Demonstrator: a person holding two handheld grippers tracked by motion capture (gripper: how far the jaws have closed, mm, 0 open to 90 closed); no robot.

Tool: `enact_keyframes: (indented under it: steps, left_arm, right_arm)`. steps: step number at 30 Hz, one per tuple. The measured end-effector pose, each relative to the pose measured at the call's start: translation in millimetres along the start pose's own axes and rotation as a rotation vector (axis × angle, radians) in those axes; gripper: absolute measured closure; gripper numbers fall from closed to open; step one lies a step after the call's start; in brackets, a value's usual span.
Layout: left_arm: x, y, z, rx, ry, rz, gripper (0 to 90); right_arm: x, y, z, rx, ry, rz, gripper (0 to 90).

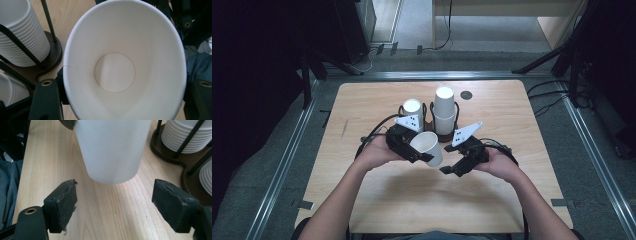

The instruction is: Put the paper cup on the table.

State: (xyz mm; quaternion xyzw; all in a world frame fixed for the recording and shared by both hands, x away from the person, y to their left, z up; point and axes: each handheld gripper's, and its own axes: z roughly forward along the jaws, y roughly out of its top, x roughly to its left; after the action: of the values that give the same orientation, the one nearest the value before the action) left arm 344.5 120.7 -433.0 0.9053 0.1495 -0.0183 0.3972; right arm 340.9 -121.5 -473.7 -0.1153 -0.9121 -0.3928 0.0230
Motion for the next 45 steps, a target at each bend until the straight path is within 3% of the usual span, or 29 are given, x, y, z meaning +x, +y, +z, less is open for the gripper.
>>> enact_keyframes:
  steps: [7, 13, 22, 36, 45]
  left_arm:
    - [4.2, -4.4, -0.2, 0.04, 0.026, -0.001, 29.9]
    - [8.3, -7.3, -4.7, 0.05, 0.021, -0.027, 29.7]
    - [12.3, -12.2, -11.3, 0.086, 0.038, -0.02, 29.6]
    - [20.6, -26.7, -26.8, 0.073, 0.065, -0.067, 29.5]
    - [22.6, -36.0, -35.2, 0.076, 0.099, -0.093, 29.4]
  right_arm:
    - [-3.2, -3.9, -6.1, -0.002, -0.026, 0.012, 20.4]
    - [-7.1, -5.0, -12.4, -0.031, -0.043, 0.035, 20.4]
    - [-10.7, -8.3, -17.9, -0.038, -0.057, 0.043, 20.4]
    - [-16.7, -9.0, -21.3, -0.052, -0.072, 0.02, 20.7]
    - [-22.4, -8.0, -17.9, -0.032, -0.089, 0.01, 20.7]
